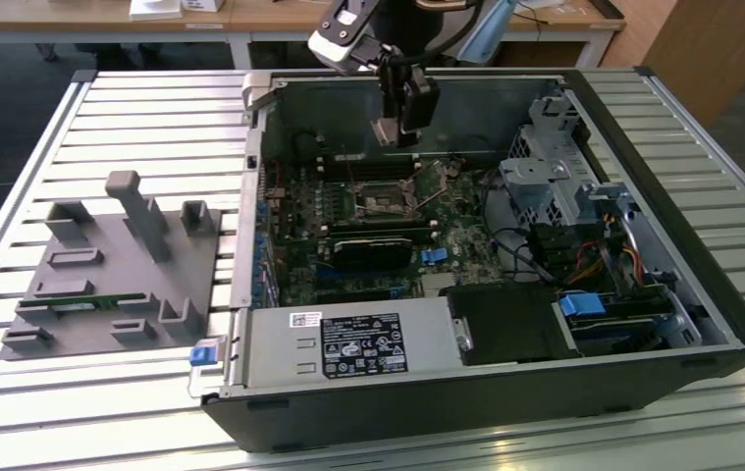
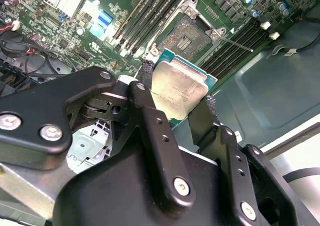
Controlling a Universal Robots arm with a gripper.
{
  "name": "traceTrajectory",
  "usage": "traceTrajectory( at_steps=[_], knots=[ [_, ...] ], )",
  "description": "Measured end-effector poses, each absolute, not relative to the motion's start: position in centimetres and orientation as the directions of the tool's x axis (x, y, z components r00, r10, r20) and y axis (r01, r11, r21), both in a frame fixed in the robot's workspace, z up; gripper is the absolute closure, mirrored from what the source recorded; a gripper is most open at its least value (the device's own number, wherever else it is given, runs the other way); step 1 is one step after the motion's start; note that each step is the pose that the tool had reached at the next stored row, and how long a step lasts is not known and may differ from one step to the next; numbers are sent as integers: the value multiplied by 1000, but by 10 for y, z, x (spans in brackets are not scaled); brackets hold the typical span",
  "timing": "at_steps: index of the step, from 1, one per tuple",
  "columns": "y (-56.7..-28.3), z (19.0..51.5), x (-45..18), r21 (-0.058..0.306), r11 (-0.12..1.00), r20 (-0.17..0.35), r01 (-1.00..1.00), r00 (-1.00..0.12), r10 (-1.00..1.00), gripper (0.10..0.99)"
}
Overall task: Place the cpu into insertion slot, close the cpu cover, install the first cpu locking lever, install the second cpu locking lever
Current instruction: 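Place the cpu into insertion slot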
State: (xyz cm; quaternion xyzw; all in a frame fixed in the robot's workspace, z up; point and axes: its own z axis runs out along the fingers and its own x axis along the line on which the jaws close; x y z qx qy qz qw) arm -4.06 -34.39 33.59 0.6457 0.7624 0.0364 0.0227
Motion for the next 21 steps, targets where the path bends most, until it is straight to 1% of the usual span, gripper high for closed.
traceTrajectory(
  at_steps=[21],
  knots=[
    [-344,326,-41,85,163,12,983,-165,986,549]
  ],
)
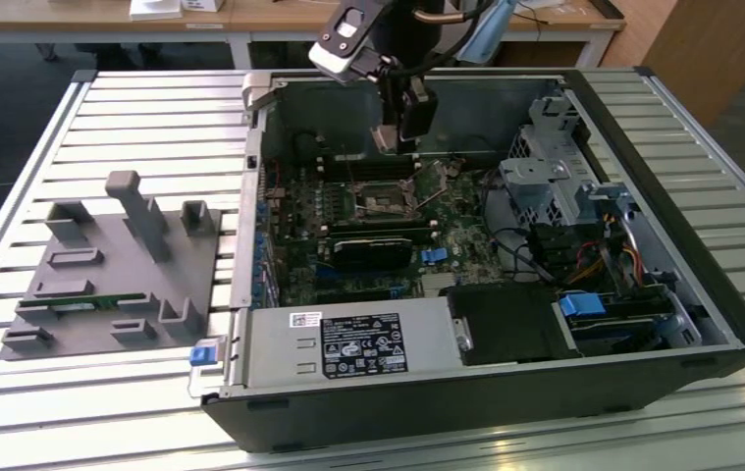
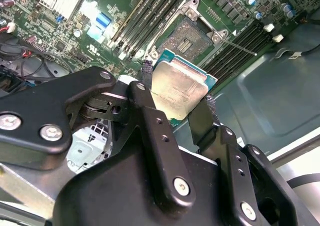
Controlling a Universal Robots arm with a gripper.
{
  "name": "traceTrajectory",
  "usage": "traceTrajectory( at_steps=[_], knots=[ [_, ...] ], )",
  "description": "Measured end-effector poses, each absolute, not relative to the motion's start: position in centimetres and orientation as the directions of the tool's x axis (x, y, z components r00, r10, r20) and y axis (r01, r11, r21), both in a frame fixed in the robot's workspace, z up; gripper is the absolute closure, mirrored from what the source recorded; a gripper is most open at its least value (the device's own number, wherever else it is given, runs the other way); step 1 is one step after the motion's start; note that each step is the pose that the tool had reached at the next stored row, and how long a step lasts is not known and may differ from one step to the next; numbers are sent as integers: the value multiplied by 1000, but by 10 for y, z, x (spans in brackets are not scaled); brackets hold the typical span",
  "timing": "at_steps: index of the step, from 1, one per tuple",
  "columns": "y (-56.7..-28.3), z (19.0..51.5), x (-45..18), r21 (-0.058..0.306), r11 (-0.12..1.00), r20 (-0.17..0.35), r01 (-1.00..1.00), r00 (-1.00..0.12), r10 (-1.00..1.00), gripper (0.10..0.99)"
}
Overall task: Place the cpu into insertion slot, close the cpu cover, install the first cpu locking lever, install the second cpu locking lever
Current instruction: 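Place the cpu into insertion slot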
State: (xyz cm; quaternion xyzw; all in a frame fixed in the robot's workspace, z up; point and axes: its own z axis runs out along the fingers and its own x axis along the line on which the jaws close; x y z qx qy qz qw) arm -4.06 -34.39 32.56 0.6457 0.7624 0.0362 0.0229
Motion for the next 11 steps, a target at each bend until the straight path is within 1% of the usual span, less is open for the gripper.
traceTrajectory(
  at_steps=[11],
  knots=[
    [-344,317,-41,85,161,12,983,-163,987,549]
  ],
)
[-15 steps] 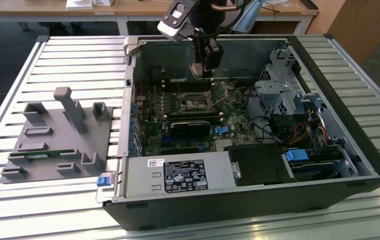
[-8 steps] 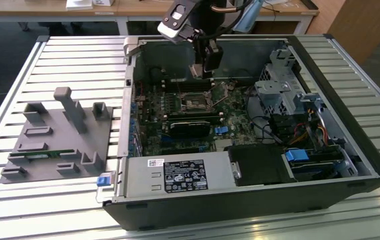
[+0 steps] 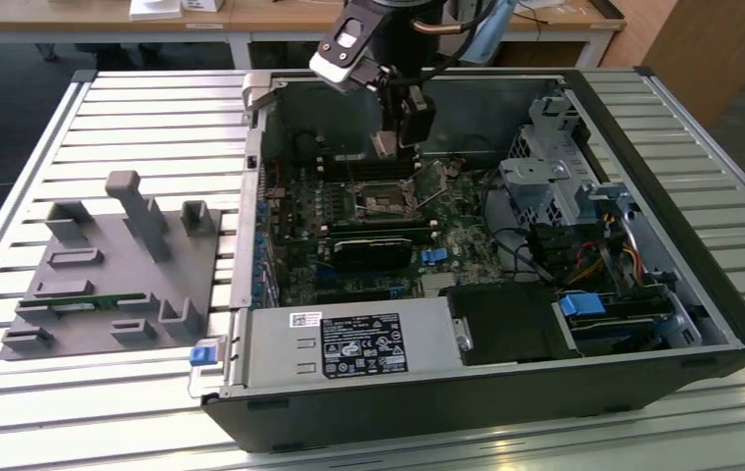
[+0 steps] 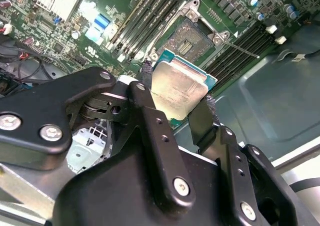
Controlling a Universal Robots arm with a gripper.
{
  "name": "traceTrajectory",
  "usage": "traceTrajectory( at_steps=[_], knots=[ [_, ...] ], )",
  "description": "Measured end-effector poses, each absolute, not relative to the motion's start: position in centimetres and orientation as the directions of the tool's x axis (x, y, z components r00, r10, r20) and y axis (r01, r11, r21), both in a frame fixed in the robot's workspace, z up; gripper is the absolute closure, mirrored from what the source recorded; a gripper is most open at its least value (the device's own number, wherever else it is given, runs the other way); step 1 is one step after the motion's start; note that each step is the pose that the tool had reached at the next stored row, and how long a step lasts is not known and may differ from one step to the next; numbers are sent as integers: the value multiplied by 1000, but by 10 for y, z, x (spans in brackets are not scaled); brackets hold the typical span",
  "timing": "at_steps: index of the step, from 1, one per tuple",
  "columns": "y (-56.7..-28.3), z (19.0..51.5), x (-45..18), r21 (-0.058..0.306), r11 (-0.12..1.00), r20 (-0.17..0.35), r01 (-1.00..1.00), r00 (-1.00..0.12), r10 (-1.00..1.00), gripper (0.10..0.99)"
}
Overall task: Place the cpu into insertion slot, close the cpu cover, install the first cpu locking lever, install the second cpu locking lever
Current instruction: 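Place the cpu into insertion slot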
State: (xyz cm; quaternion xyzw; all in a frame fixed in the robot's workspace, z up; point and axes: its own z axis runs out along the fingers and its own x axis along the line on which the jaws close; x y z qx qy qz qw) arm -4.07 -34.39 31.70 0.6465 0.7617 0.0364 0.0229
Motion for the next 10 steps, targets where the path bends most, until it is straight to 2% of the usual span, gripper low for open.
traceTrajectory(
  at_steps=[10],
  knots=[
    [-344,311,-41,85,158,12,984,-160,987,549]
  ],
)
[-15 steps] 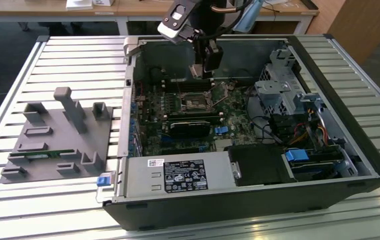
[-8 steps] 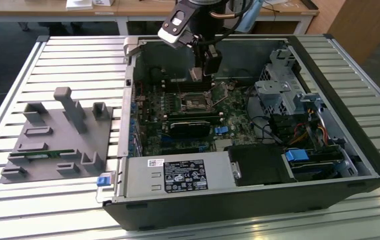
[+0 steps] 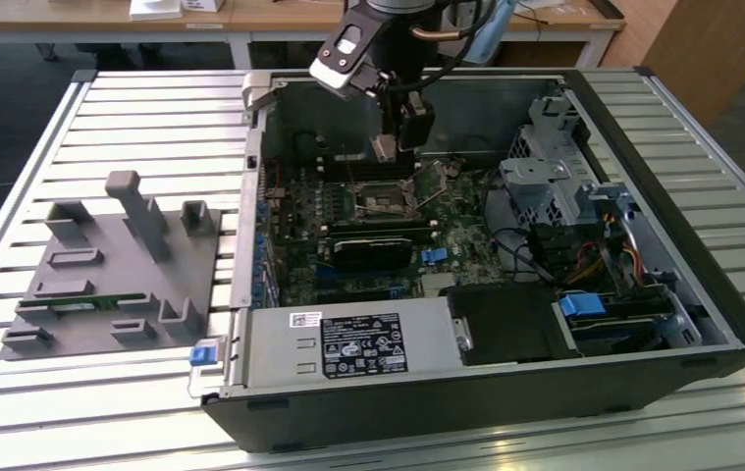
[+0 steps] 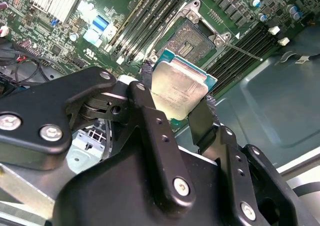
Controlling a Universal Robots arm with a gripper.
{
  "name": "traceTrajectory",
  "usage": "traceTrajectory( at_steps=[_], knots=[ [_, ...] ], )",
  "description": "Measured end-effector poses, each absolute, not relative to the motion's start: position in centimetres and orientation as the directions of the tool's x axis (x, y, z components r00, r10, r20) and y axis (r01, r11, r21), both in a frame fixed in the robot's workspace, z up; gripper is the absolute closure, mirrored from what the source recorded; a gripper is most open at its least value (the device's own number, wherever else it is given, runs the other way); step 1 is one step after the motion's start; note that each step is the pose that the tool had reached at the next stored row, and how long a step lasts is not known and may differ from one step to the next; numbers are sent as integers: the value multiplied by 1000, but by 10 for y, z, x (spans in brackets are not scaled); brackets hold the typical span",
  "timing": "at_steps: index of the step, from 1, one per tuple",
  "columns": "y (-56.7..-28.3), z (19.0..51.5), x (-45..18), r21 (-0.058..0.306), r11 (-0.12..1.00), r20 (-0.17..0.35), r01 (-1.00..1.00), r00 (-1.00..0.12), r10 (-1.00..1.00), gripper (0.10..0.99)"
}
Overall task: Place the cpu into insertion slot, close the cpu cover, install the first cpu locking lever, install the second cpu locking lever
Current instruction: 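Place the cpu into insertion slot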
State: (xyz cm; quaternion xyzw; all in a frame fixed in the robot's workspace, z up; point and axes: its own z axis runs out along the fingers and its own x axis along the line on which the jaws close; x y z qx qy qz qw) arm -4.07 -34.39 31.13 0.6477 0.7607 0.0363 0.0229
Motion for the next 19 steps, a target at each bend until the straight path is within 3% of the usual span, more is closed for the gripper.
traceTrajectory(
  at_steps=[19],
  knots=[
    [-343,299,-41,85,113,12,990,-114,993,549]
  ],
)
